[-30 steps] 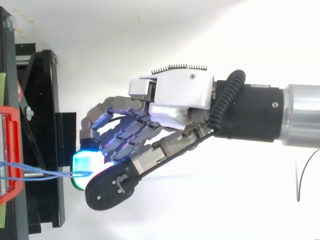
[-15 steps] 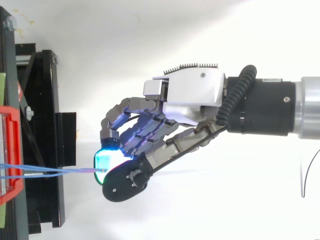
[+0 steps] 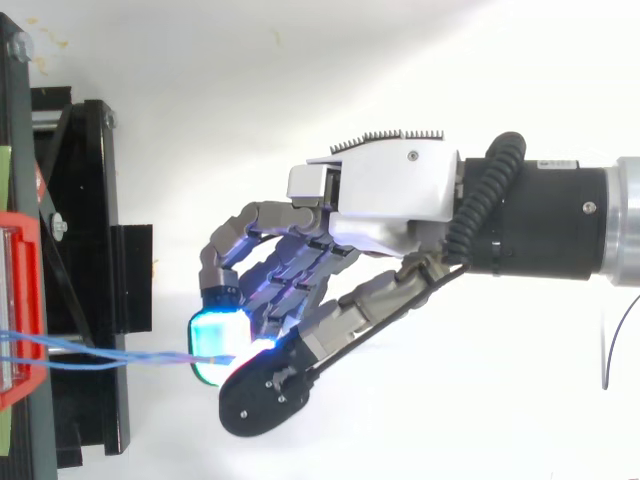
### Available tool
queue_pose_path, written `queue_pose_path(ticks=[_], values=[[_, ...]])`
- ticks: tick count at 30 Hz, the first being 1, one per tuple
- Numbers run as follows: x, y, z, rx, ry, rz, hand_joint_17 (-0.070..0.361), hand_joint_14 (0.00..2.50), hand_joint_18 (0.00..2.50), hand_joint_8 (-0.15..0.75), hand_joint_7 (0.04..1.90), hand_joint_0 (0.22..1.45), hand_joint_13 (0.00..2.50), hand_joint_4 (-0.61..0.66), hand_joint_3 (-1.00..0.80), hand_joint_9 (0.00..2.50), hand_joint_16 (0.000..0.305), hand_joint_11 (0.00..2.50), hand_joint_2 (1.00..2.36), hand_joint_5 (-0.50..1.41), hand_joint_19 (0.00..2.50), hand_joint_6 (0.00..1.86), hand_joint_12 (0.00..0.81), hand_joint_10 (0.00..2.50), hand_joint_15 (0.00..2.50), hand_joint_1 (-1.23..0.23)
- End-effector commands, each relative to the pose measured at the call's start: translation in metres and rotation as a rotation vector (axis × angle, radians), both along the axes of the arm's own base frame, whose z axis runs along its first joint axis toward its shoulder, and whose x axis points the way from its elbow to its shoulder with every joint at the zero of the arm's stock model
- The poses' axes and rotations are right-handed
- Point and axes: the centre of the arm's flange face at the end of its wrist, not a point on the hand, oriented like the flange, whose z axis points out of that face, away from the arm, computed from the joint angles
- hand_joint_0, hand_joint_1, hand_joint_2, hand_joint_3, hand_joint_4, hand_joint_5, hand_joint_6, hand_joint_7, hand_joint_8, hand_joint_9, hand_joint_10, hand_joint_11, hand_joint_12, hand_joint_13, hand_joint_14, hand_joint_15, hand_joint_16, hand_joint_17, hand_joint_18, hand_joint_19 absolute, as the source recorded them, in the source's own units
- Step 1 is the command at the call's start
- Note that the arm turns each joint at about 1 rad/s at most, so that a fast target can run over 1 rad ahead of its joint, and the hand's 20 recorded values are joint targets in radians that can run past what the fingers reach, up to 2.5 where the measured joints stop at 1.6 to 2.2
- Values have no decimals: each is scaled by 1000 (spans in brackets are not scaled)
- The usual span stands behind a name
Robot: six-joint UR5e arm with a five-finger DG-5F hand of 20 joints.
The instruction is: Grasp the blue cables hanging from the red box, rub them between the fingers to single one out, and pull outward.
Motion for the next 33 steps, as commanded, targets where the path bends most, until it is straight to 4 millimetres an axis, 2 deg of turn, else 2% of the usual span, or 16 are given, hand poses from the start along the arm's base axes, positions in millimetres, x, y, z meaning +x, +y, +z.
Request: queue_pose_path(ticks=[1,4,6,7,22,33], values=[[2,2,3,2,-15,2,99,18,695,252,992,669,744,72,-500,686,44,350,1000,-180,515,902,353,10,508,-925],[2,2,3,1,-16,3,101,19,696,261,1020,572,755,87,-500,721,45,357,1000,-171,545,894,362,12,522,-876],[4,2,3,2,-27,1,101,19,699,265,1023,556,764,89,-500,730,45,360,1000,-168,553,892,367,10,528,-859],[5,2,5,3,-38,1,104,18,709,267,1020,529,773,91,-500,747,46,355,1000,-164,552,891,374,10,528,-803],[25,3,15,10,-203,-42,110,18,726,289,1040,499,796,100,-500,785,49,365,1000,-158,577,881,389,12,541,-744],[29,6,17,6,-233,-66,110,18,713,287,1024,511,786,104,-500,769,49,357,1000,-165,593,873,389,12,536,-748]])
